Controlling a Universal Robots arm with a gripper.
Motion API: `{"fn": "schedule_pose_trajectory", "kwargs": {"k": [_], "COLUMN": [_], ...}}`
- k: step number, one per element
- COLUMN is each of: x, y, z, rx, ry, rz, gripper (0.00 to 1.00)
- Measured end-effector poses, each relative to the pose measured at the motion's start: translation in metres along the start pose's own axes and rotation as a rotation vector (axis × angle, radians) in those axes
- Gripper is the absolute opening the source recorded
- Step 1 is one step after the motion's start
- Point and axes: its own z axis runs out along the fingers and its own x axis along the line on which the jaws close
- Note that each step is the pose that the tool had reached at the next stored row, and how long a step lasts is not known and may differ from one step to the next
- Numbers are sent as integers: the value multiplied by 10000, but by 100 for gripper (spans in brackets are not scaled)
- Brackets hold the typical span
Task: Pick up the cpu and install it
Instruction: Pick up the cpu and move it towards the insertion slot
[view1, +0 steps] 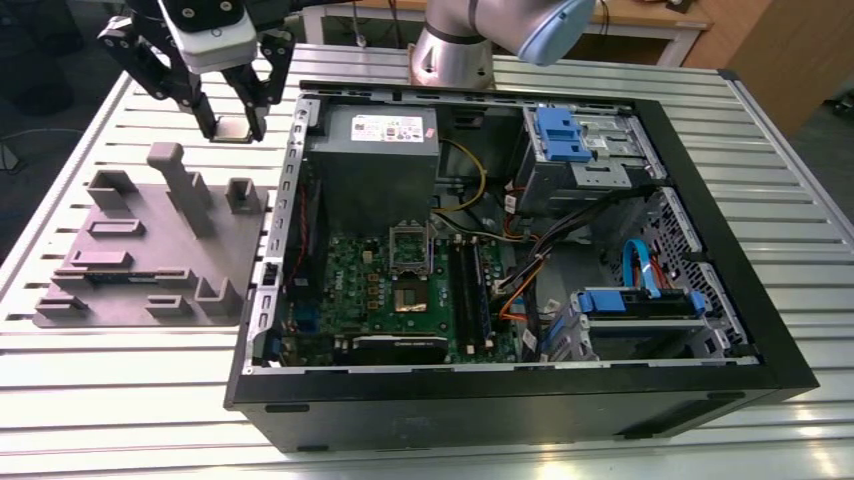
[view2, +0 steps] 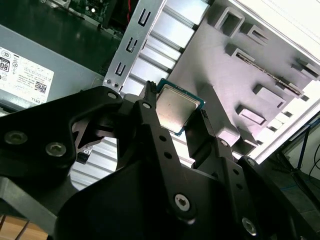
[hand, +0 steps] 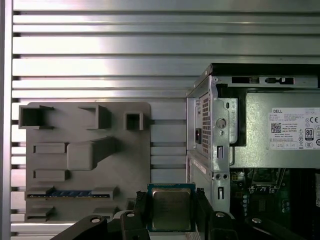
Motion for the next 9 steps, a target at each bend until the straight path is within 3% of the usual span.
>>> {"fn": "schedule_pose_trajectory", "kwargs": {"k": [9], "x": [-70], "y": [1], "z": [1], "rx": [0], "ry": [0], "rz": [2], "gripper": [47]}}
